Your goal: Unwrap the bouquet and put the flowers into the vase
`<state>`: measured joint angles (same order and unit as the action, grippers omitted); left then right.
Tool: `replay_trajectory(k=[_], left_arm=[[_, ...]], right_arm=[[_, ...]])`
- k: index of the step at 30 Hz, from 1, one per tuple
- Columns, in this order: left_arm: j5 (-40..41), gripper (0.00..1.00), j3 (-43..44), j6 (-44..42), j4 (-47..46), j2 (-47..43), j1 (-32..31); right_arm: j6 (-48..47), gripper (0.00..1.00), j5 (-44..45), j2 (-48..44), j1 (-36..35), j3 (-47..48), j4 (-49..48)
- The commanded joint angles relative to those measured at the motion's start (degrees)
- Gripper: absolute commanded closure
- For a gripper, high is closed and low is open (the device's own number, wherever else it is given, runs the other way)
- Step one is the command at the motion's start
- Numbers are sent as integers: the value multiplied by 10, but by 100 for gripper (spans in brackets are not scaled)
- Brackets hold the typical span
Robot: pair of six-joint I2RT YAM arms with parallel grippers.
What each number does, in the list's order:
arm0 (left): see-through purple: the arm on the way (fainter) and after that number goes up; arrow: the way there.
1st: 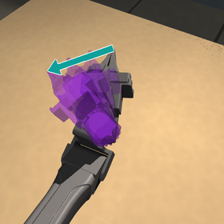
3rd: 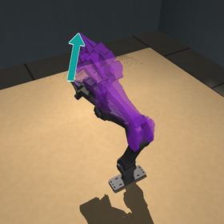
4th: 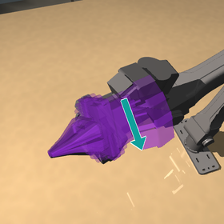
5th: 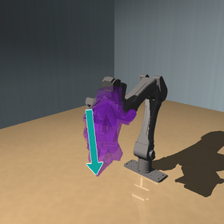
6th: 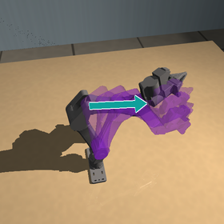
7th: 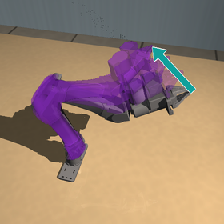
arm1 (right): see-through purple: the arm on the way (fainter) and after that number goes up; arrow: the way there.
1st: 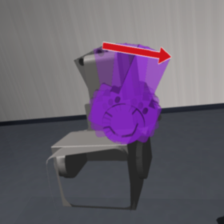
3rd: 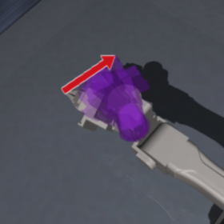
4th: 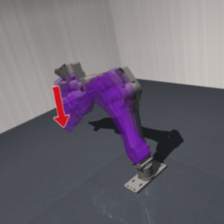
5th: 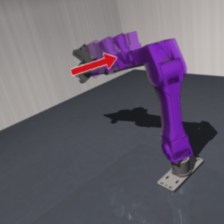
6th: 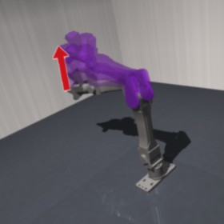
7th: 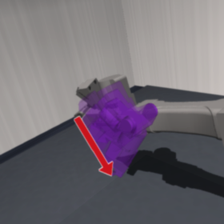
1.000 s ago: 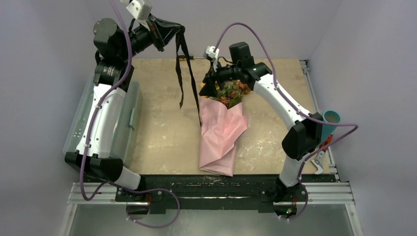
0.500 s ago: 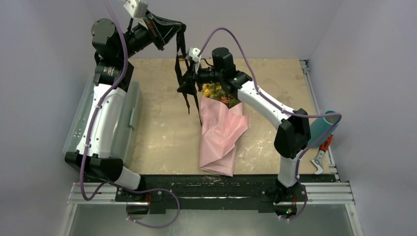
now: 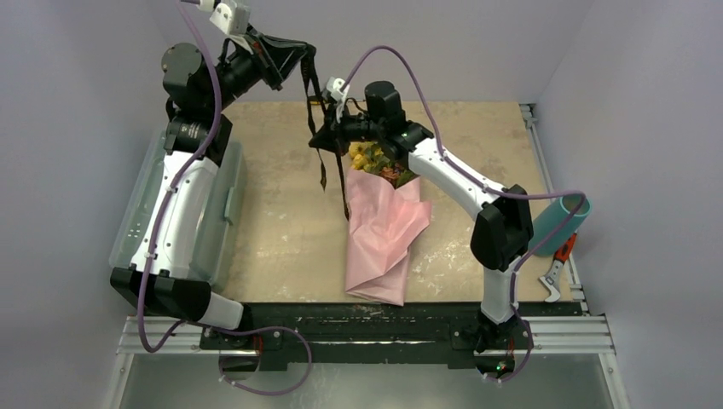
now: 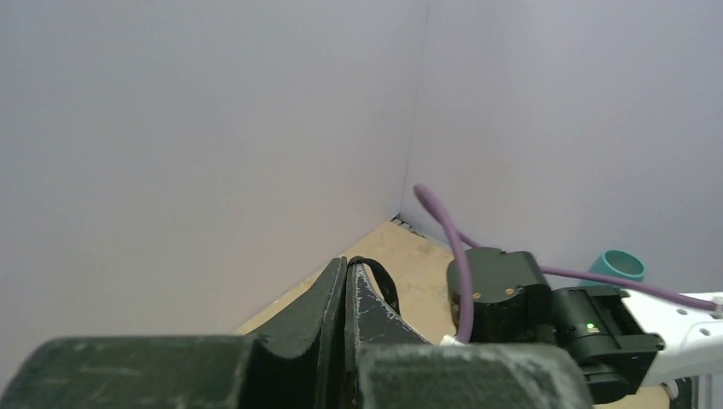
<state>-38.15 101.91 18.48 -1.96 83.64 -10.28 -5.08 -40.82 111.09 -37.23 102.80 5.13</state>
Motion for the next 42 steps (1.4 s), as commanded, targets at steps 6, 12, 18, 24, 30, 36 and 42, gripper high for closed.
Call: replay_trajectory(k=[6, 12, 18, 24, 30, 36, 42], left_arm=[[172, 100, -79, 11, 46, -45, 20], [123, 100, -92, 31, -21, -57, 34], [90, 100, -68, 40, -39, -52, 42], [60, 100, -57, 61, -60, -50, 44], [58, 100, -32, 63, -61, -44, 45], [62, 100, -13, 56, -52, -38, 49], [74, 100, -35, 34, -31, -43, 54]], right_arm=[[47, 100, 41, -31, -4, 136, 30], [21, 100, 12, -34, -3, 129, 69], [1, 46, -21, -50, -2, 65, 80], [2, 29, -42, -38, -3, 59, 102], [24, 26, -37, -19, -2, 60, 66], [0, 68, -35, -10, -1, 60, 68], [17, 100, -28, -46, -2, 48, 47]])
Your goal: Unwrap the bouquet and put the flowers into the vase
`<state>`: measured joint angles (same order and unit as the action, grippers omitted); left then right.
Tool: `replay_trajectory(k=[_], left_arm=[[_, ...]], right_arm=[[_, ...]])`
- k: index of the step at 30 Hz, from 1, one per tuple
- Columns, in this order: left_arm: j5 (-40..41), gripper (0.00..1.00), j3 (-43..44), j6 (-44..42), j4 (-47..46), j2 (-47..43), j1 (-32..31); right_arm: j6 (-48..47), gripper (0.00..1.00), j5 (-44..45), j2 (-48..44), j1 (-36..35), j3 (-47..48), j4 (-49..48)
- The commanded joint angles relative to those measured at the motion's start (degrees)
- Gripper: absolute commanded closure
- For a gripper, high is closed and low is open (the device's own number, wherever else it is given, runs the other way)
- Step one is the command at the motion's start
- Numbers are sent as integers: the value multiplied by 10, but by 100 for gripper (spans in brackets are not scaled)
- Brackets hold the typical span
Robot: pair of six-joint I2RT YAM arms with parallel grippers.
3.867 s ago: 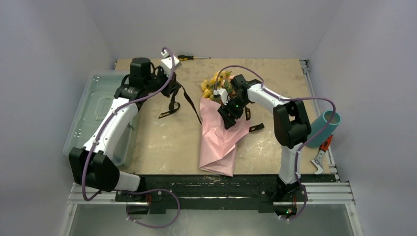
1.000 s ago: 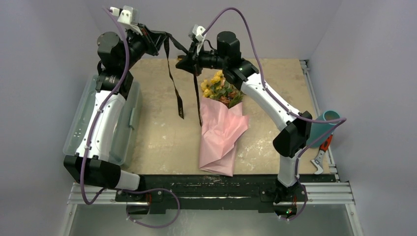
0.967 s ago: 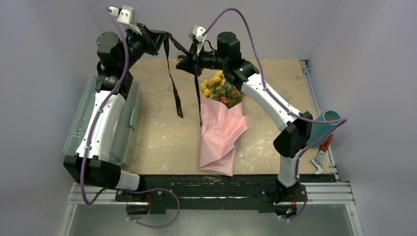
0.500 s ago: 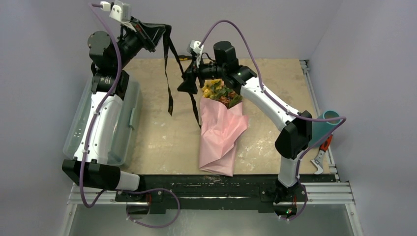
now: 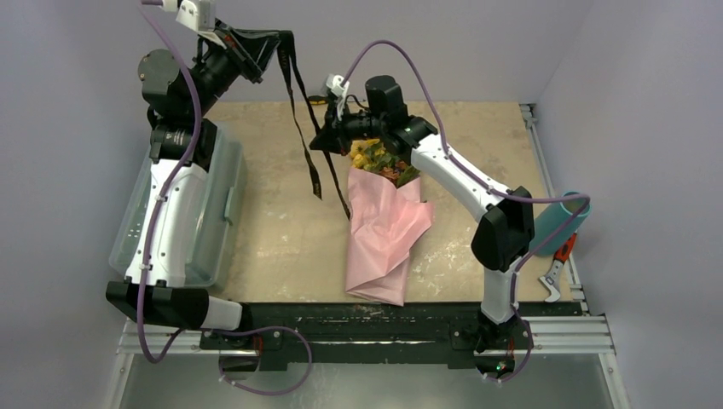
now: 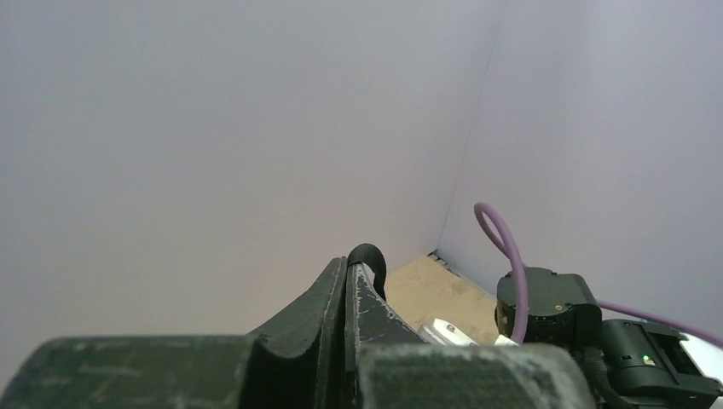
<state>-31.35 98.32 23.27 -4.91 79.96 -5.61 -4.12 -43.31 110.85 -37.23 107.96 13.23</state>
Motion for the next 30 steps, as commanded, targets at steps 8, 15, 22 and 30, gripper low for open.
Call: replay_trajectory(k=[8, 15, 22, 30], left_arm=[[67, 100, -50, -60, 70, -4, 9], [50, 100, -97, -54, 71, -10, 9], [-17, 100, -134, -28, 1, -31, 9], [-127, 100, -53, 104, -142, 13, 8]], right_arm=[[17, 100, 23, -51, 2, 114, 1], [59, 100, 47, -36, 16, 205, -37], [107, 100, 102, -23, 32, 269, -130], [113, 100, 49, -30, 43, 233, -138]])
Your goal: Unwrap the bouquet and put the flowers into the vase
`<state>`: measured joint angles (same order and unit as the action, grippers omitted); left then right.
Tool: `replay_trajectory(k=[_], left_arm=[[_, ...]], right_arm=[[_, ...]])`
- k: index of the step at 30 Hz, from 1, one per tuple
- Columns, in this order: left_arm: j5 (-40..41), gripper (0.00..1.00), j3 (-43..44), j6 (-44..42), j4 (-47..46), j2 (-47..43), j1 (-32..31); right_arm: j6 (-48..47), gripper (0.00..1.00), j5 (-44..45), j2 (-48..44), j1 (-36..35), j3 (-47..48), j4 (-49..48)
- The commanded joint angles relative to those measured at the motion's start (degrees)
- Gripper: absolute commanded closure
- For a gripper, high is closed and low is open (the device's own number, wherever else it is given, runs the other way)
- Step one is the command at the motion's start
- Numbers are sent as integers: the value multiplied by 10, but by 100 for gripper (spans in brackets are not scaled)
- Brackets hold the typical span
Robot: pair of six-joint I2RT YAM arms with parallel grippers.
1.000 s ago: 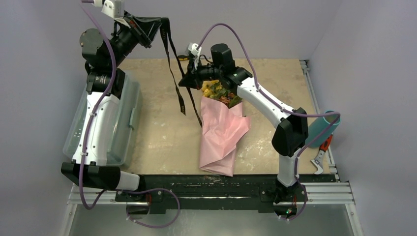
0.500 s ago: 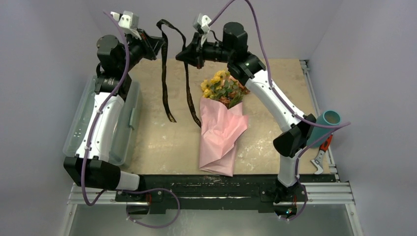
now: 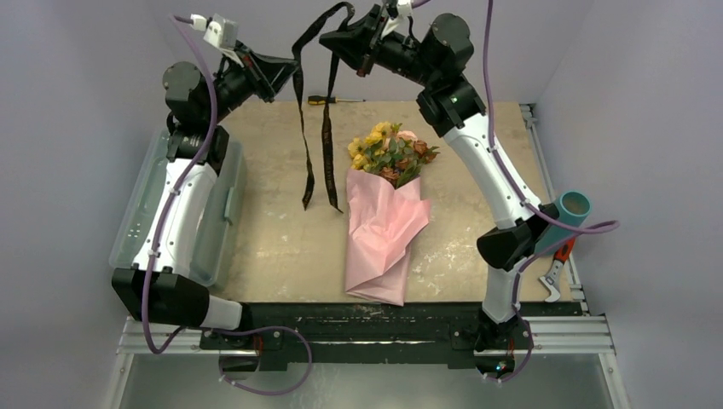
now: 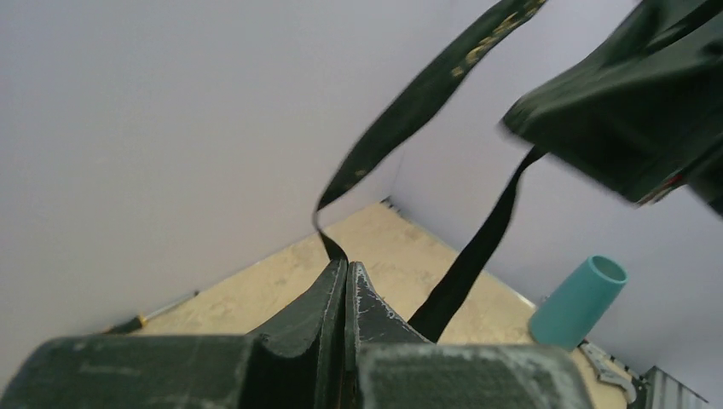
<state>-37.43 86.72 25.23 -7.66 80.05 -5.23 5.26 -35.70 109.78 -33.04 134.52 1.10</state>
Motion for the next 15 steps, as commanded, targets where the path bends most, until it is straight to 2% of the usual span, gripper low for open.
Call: replay_trajectory(k=[1, 3, 4, 7, 9, 15], left_arm=[[-73, 100, 73, 97, -125, 19, 3], [-82, 100, 87, 135, -149, 31, 2], [-86, 100, 94, 155, -164, 37, 1], [-91, 100, 105, 191, -184, 55, -11], [-87, 100, 102, 191, -180, 59, -22], [-79, 100, 97, 170, -161, 68, -40]], right_arm=[[24, 100, -33, -27, 0, -58, -23], [42, 100, -41, -44, 1, -107, -45], [54, 96, -47, -48, 1, -126, -56], [98, 72, -74, -45, 0, -147, -80], [138, 61, -106, -36, 0, -144, -102], [214, 51, -171, -33, -4, -174, -158]])
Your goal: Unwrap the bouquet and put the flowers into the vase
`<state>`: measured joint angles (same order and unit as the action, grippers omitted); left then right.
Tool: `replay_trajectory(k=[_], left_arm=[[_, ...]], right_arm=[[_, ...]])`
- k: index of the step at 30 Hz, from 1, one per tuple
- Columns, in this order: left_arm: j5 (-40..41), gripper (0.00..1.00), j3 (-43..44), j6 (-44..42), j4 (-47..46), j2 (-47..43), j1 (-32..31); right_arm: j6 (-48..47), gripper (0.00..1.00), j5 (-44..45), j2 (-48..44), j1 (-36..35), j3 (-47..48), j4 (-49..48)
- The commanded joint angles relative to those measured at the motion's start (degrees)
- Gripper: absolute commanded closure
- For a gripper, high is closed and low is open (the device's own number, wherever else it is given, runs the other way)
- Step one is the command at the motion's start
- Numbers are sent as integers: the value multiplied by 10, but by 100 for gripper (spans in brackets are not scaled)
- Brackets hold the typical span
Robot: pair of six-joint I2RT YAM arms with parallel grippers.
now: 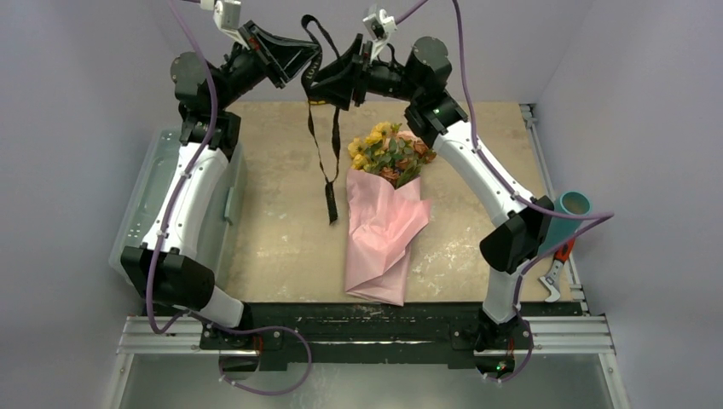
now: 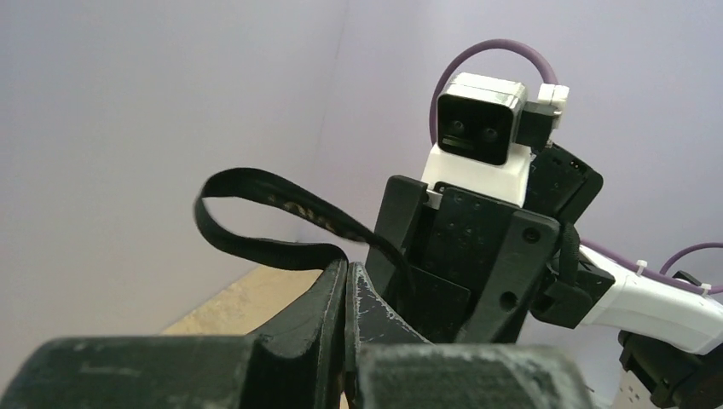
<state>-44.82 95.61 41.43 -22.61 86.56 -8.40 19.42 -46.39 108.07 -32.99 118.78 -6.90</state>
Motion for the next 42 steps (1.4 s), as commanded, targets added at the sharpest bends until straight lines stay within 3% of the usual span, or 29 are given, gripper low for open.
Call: replay_trajectory(k=[1, 10, 13, 15, 18, 19, 22, 23, 26, 28, 30, 36, 42], left_arm=[[-2, 100, 5, 6, -10, 3, -10], [-2, 100, 1, 2, -13, 11, -14], [-3, 100, -4, -6, -7, 13, -17], [0, 100, -6, -14, 0, 15, -20], [8, 100, -10, -28, 13, 16, -21], [11, 100, -10, -34, 16, 15, -21], [33, 100, -7, -62, 38, 12, -18], [46, 94, -4, -74, 54, 11, -15], [82, 44, -1, -90, 99, 12, 0], [91, 23, -1, -89, 117, 16, 14], [95, 10, -8, -92, 122, 14, 22], [97, 0, -37, -102, 123, 12, 24], [93, 0, -47, -110, 128, 18, 24]], right_arm=[[77, 49, -71, -20, -6, -26, -85], [76, 42, -81, -28, -10, -60, -83], [97, 46, -80, -23, -10, -55, -104], [112, 58, -76, -20, -10, -48, -116], [113, 92, -66, -18, -10, -31, -112], [102, 100, -60, -18, -10, -23, -97], [55, 100, -30, -20, -4, 2, -37], [53, 100, -25, -22, 2, 8, -31], [62, 100, 0, -28, 37, 32, -24], [67, 100, 23, -29, 64, 61, -24], [68, 100, 46, -24, 94, 112, -17], [69, 100, 117, -2, 189, 233, -13], [37, 100, 181, -24, 268, 254, -32]])
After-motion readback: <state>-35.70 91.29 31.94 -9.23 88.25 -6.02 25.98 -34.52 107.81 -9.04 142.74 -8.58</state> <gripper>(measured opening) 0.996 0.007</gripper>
